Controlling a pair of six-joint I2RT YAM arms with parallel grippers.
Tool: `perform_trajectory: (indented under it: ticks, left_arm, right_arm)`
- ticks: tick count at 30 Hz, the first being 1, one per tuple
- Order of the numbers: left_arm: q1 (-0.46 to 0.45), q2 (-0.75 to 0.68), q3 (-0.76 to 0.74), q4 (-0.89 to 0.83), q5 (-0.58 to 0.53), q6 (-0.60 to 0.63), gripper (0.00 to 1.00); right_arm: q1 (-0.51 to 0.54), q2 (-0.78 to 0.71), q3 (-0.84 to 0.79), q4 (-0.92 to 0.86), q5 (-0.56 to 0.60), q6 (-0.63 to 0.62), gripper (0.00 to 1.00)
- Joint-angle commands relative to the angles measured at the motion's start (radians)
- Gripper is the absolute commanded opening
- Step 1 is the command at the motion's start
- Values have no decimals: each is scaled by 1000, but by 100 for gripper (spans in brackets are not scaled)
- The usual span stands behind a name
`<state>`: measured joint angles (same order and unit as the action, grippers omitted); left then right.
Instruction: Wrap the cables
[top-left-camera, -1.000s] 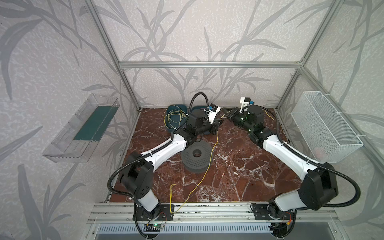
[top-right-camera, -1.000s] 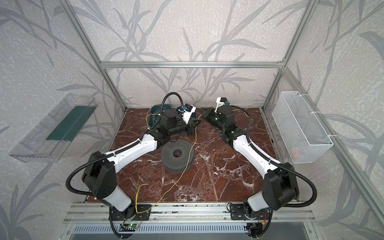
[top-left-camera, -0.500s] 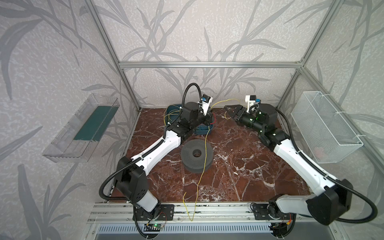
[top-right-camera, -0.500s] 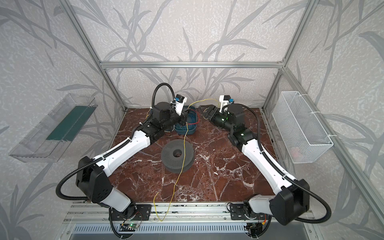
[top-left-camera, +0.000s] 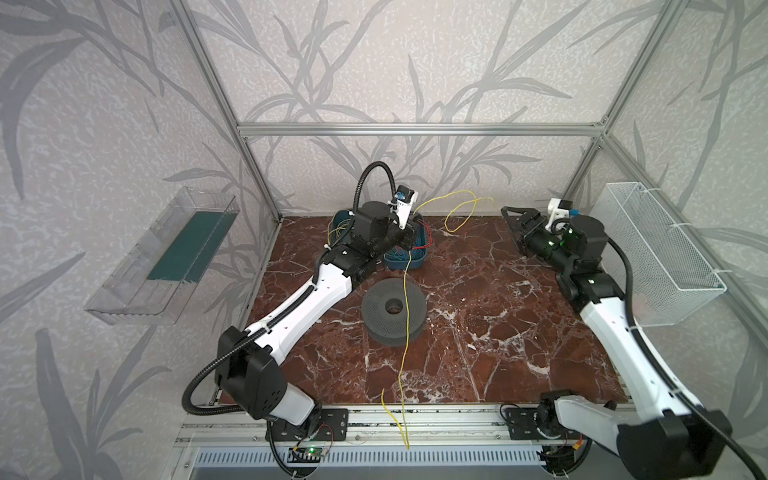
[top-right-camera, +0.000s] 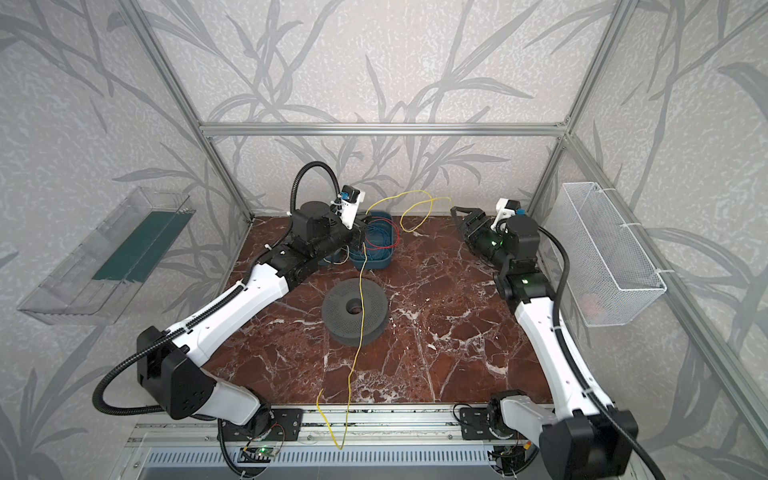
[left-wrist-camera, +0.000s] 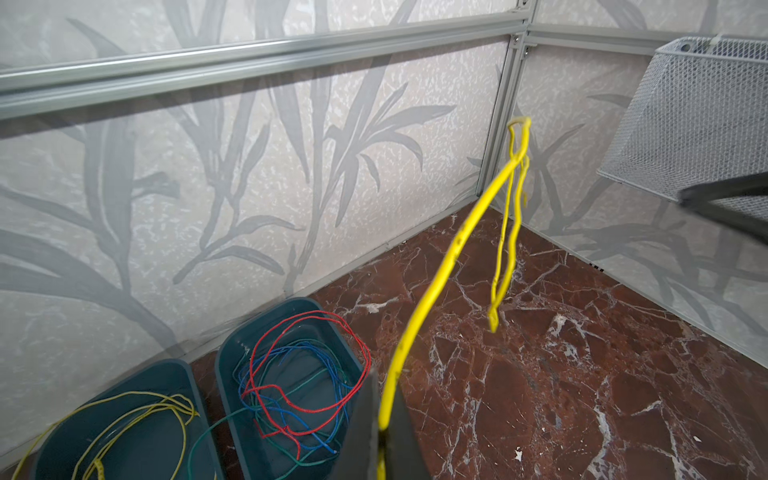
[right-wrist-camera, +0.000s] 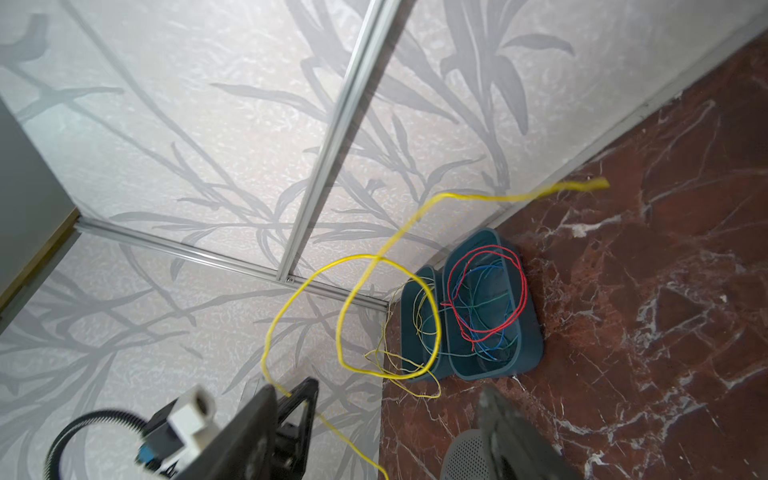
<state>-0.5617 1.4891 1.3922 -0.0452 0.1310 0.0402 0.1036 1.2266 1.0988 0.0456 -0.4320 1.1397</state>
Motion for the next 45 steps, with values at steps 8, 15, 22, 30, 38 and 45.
perform_trajectory:
  ticks: [8, 15, 22, 30, 38, 45]
  left_arm:
    - [-6, -50, -15, 4, 29, 13, 0]
    - [-8, -42, -19, 6, 6, 7, 0]
    - [-14, -38, -16, 11, 26, -5, 0]
    - [-23, -46, -32, 22, 33, -11, 0]
    - [-26, -68, -49, 28, 44, -6, 0]
    - [-27, -88, -54, 18, 43, 7, 0]
  right_arm:
    - [3, 212, 63, 232, -86, 203, 78]
    - [13, 148, 32, 246, -89, 208, 76]
    - [30, 121, 78, 155, 3, 171, 76]
    - [38, 245, 191, 180, -18, 230, 71]
    - [31, 309, 290, 146, 0, 215, 24]
    - [28, 362, 331, 158, -35, 211, 6]
